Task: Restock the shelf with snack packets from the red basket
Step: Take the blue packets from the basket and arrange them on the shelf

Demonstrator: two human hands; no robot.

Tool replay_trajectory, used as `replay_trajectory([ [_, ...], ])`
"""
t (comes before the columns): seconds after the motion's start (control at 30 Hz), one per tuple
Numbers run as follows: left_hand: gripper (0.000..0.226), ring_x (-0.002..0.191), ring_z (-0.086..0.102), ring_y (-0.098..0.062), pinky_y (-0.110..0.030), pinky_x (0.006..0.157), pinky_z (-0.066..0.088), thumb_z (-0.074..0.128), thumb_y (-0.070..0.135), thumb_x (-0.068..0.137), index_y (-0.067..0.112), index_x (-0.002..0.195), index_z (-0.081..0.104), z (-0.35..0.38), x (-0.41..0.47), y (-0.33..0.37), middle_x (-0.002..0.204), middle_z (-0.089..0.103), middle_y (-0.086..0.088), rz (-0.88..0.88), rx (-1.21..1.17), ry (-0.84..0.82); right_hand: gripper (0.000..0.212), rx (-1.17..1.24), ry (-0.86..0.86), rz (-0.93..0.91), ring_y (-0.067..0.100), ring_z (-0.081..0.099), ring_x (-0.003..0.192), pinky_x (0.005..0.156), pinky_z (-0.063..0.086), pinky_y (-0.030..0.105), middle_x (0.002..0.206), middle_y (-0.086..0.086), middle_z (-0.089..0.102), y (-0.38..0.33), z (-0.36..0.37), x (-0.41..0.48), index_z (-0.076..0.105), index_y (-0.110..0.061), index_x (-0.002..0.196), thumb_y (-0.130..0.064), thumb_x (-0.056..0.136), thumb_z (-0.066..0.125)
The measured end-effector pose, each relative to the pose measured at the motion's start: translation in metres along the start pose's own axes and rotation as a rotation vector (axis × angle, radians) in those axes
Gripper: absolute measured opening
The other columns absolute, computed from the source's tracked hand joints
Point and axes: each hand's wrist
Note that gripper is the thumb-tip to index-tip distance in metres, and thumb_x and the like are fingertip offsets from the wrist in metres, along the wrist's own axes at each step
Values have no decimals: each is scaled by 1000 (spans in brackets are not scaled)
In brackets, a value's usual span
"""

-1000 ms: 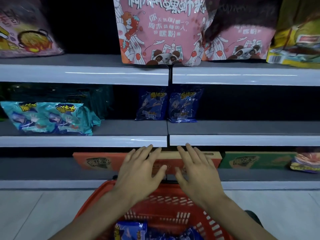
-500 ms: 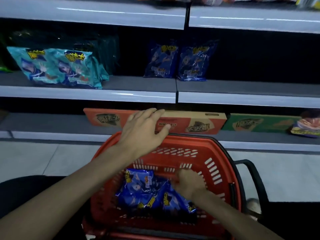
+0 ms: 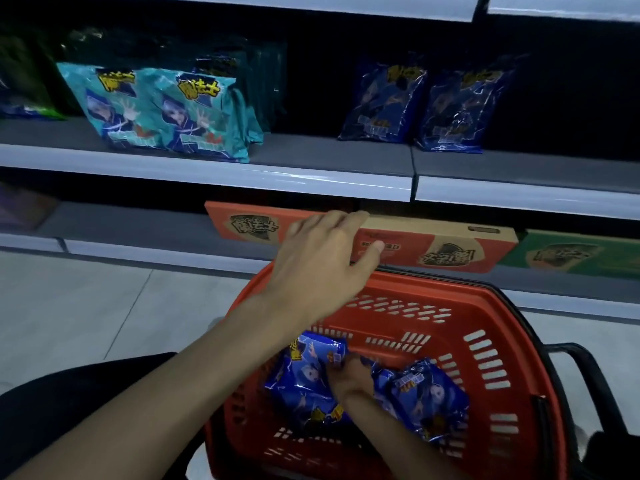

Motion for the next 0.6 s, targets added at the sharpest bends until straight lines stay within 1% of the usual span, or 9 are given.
replay_trajectory([
  [0.1, 60, 132, 54, -23, -43, 111, 39, 37, 57, 102, 25, 152, 48, -3, 5, -8, 144, 60, 0, -28, -9, 21, 59, 96, 32, 108, 38, 63, 121, 93, 50, 42, 146, 18, 54, -5, 0, 6, 37, -17, 147, -51, 102, 54],
  [0.23, 57, 131, 55, -25, -44, 110, 41, 37, 54, 104, 24, 150, 50, -6, 8, -12, 142, 62, -2, -42, -25, 46, 44, 201, -60, 167, 30, 61, 127, 95, 48, 31, 139, 10, 64, 2, 2, 19, 55, -12, 140, -38, 104, 56],
  [0.3, 54, 130, 56, -25, -44, 109, 40, 39, 52, 105, 24, 149, 50, -5, 8, -12, 140, 63, -1, -41, -30, 53, 45, 276, -134, 205, 27, 56, 133, 109, 46, 35, 143, 6, 61, 5, 4, 24, 55, -10, 140, -36, 103, 58],
  [0.37, 54, 129, 56, -24, -43, 110, 40, 38, 52, 105, 24, 150, 50, -4, 9, -11, 140, 63, -1, -39, -34, 53, 51, 411, -185, 242, 28, 59, 128, 110, 46, 36, 146, 9, 59, 3, 3, 24, 52, -4, 142, -26, 99, 68],
  [0.43, 56, 130, 56, -22, -42, 110, 40, 34, 54, 104, 26, 150, 49, -3, 8, -9, 141, 62, 1, -40, -35, 46, 53, 581, -250, 308, 25, 64, 87, 77, 54, 30, 123, 19, 70, 1, -2, 18, 51, 2, 139, -9, 94, 74],
  [0.47, 58, 130, 56, -22, -42, 110, 39, 32, 54, 103, 26, 150, 49, -3, 8, -8, 142, 61, 2, -41, -37, 42, 51, 613, -274, 344, 21, 56, 65, 58, 49, 28, 96, 18, 72, 2, -6, 13, 52, 3, 138, -4, 93, 74],
  [0.5, 58, 130, 56, -21, -42, 110, 39, 32, 55, 103, 27, 150, 49, -3, 8, -7, 142, 61, 2, -44, -40, 40, 46, 637, -301, 387, 17, 46, 50, 48, 43, 26, 70, 13, 65, 4, -9, 9, 56, 1, 135, -3, 94, 73],
  [0.53, 55, 130, 55, -21, -42, 110, 38, 33, 54, 104, 27, 150, 49, -2, 8, -6, 142, 61, 2, -47, -45, 39, 38, 634, -335, 404, 15, 37, 42, 46, 43, 26, 51, 7, 53, 7, -13, 7, 60, -2, 132, -5, 96, 71],
  [0.6, 50, 130, 54, -21, -42, 110, 38, 38, 51, 106, 28, 150, 49, -2, 8, -4, 141, 61, 3, -56, -65, 39, 24, 646, -387, 428, 14, 34, 40, 57, 52, 30, 39, 2, 41, 6, -22, -1, 66, -4, 122, -11, 99, 67],
])
Point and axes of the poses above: each hand's wrist, its own x-axis towards the middle knuckle, its own z-axis out of the palm, y = z × x
